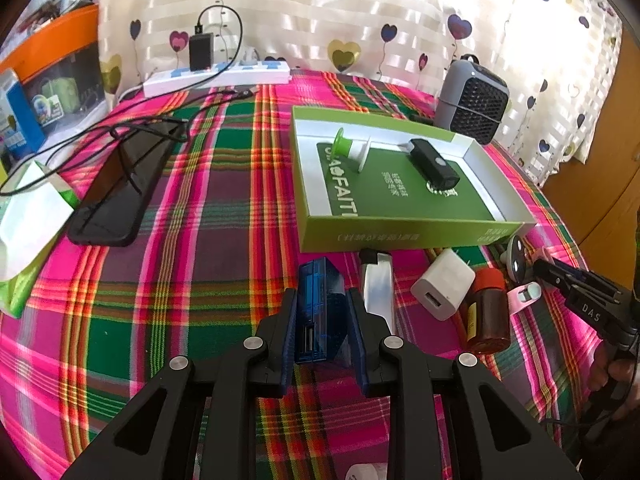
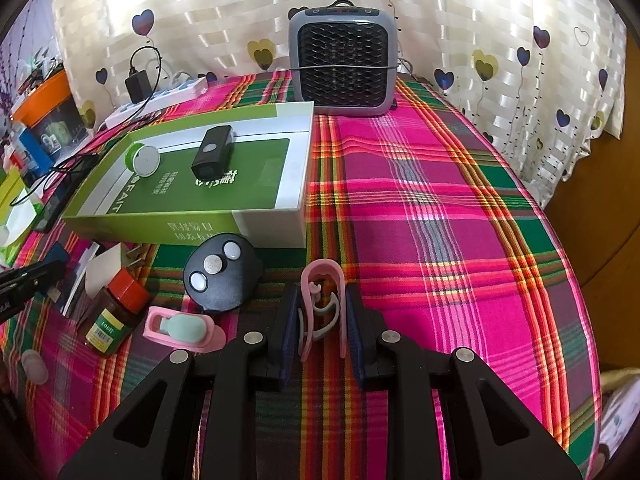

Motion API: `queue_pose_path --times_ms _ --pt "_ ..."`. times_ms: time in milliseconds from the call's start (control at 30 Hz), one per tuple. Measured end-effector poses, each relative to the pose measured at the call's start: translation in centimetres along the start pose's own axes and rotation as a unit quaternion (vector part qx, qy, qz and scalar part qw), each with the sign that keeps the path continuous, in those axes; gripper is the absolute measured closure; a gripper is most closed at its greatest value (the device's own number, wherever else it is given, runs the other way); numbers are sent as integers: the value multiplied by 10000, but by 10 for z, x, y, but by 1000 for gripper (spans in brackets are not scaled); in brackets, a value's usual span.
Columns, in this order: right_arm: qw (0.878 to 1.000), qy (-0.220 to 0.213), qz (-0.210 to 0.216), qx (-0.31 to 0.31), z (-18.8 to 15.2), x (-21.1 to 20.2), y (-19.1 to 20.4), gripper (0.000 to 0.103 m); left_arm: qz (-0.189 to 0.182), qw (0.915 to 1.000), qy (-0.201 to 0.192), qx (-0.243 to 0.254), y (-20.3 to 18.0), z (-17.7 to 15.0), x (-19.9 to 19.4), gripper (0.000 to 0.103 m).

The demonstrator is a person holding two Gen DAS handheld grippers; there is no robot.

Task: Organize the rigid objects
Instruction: 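Carry USB stick with left tool into the box while right tool carries pink clip there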

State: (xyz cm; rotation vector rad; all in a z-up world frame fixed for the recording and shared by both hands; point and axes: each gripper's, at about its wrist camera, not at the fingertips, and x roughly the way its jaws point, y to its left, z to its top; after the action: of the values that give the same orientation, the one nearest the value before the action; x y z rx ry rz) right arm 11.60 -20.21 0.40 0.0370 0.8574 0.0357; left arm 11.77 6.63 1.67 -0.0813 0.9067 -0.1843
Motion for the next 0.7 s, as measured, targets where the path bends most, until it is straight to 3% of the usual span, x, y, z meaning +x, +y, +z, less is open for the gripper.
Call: queue_pose_path --times_ms 700 --pt "9982 -519 233 -183 31 -32 7 79 -273 9988 -321 241 -17 33 -22 81"
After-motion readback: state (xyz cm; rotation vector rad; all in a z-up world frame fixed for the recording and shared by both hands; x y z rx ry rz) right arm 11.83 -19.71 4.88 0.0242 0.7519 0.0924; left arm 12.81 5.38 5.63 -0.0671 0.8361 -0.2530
